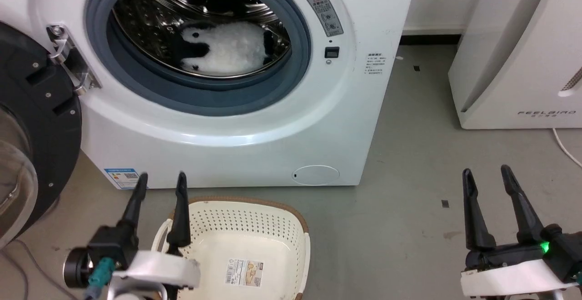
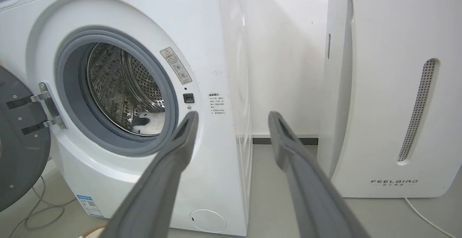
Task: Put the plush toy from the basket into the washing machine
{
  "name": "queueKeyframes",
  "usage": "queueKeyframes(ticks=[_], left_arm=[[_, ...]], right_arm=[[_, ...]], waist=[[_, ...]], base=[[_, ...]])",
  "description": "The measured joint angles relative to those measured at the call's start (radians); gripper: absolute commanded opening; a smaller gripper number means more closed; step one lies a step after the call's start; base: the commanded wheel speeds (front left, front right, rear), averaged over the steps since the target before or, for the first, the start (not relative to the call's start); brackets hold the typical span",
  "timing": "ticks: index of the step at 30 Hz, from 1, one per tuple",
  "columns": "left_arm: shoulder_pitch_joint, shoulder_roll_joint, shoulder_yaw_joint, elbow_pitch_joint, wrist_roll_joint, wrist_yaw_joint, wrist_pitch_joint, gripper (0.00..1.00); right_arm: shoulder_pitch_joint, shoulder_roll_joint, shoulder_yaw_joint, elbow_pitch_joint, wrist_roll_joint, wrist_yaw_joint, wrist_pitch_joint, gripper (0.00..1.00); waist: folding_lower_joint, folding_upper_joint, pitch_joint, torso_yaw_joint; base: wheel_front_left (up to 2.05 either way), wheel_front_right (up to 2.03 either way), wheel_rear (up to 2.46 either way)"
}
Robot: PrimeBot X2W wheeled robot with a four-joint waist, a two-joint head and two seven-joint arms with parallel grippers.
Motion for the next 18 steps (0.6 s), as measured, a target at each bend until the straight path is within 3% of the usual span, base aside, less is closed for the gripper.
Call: queueKeyframes(ticks=[13, 14, 18], left_arm=[[0.072, -0.049, 0.015, -0.008, 0.061, -0.004, 0.0, 1.0], [0.072, -0.051, 0.018, -0.007, 0.062, -0.008, 0.0, 0.0], [0.072, -0.05, 0.018, -0.007, 0.059, -0.007, 0.002, 0.0]], right_arm=[[0.022, 0.0, 0.019, 0.027, 0.001, 0.0, 0.0, 1.0], [0.023, 0.0, 0.02, 0.027, 0.001, 0.0, 0.0, 0.0], [0.022, 0.0, 0.019, 0.027, 0.0, 0.0, 0.001, 0.0]], waist=[[0.0001, 0.0, -0.026, 0.004], [0.0002, 0.0, -0.027, 0.004], [0.0001, 0.0, -0.028, 0.004]], base=[[0.0, 0.0, 0.0], [0.0, 0.0, 0.0], [0.0, 0.0, 0.0]])
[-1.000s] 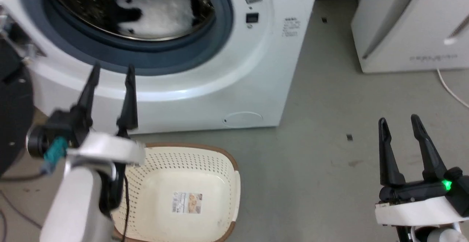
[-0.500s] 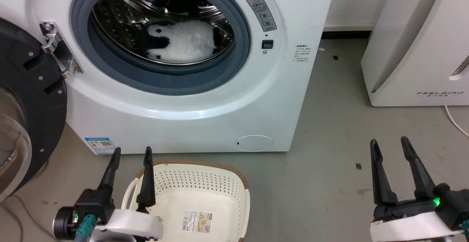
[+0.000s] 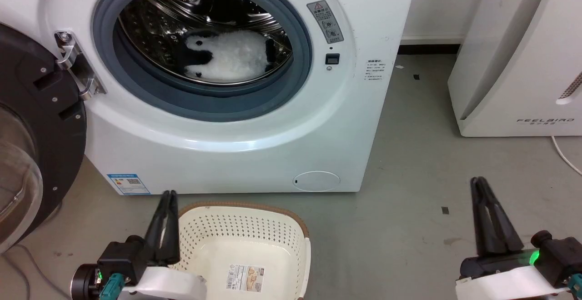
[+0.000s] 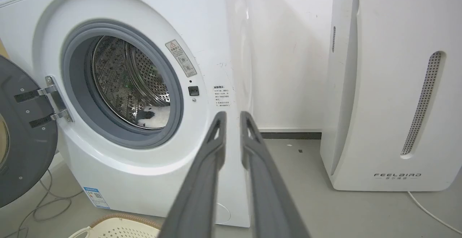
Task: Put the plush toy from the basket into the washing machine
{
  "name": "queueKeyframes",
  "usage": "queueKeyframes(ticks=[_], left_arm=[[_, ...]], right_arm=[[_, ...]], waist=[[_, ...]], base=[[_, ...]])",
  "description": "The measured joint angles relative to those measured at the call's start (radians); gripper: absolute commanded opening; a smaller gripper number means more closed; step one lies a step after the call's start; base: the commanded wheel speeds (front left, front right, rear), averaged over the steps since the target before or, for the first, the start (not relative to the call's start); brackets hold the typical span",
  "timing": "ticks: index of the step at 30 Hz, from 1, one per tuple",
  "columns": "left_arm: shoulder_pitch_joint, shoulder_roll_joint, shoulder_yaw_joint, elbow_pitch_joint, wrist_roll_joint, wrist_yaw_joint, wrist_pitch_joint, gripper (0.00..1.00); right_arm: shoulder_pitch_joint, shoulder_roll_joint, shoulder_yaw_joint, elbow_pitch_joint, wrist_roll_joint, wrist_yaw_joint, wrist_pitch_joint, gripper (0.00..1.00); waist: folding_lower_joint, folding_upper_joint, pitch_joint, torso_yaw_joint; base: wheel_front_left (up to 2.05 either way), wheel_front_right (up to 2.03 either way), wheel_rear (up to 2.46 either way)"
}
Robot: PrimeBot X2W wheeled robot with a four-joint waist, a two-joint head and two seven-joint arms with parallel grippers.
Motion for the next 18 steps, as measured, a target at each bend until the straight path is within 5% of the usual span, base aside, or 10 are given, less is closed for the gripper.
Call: queueKeyframes(ticks=[18], left_arm=[[0.0, -0.003, 0.006, -0.006, 0.018, -0.001, 0.036, 0.0]], right_arm=[[0.0, 0.0, 0.0, 0.002, -0.018, 0.0, 0.035, 0.0]], waist=[[0.0001, 0.0, -0.011, 0.0]], base=[[0.0, 0.0, 0.0]])
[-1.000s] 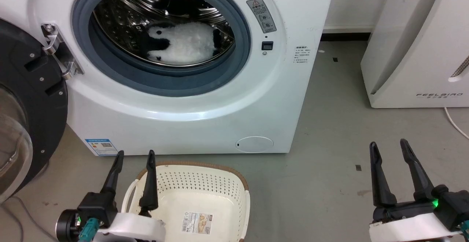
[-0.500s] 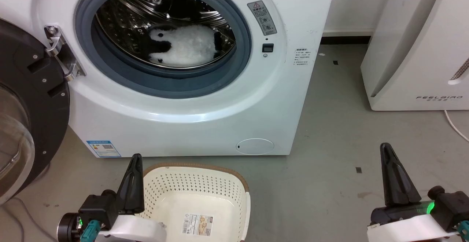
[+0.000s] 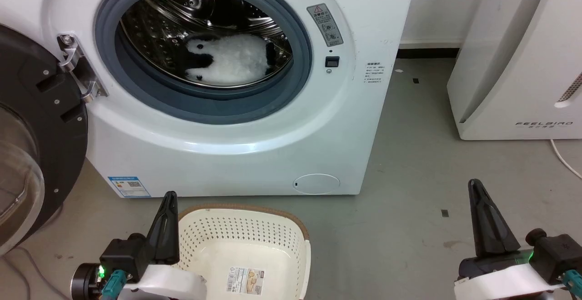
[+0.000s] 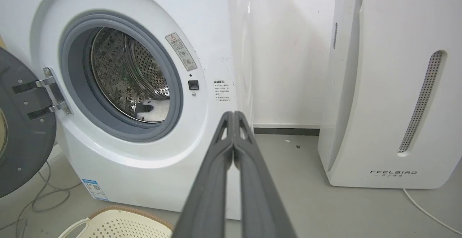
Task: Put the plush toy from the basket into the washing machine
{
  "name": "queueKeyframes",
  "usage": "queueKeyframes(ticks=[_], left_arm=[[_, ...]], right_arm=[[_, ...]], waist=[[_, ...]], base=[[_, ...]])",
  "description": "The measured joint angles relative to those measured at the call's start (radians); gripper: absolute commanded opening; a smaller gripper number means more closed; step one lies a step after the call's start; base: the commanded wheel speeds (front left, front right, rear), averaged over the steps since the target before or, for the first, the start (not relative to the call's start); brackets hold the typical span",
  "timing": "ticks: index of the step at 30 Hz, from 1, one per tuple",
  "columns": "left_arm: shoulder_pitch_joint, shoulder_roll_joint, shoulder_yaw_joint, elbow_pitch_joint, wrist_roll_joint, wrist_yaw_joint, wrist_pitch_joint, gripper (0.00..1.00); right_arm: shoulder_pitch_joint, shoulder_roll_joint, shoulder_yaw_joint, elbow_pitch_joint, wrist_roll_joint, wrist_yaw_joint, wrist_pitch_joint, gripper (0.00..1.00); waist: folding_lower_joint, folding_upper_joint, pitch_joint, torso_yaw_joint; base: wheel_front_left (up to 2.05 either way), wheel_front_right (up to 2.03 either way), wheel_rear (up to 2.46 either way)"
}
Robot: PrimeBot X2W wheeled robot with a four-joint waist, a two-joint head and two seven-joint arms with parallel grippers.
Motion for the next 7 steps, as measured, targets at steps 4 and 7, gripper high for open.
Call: queueKeyframes(ticks=[4, 7], left_arm=[[0.0, -0.002, 0.002, -0.002, 0.008, -0.002, 0.008, 0.0], [0.0, -0.005, 0.003, -0.004, 0.01, -0.002, 0.015, 0.0]], right_arm=[[0.0, 0.0, 0.0, 0.002, -0.002, 0.0, 0.008, 0.0], [0.0, 0.0, 0.0, 0.002, -0.003, 0.0, 0.016, 0.0]], waist=[[0.0, 0.0, -0.002, 0.0], [0.0, 0.0, -0.004, 0.0]], base=[[0.0, 0.0, 0.0], [0.0, 0.0, 0.0]])
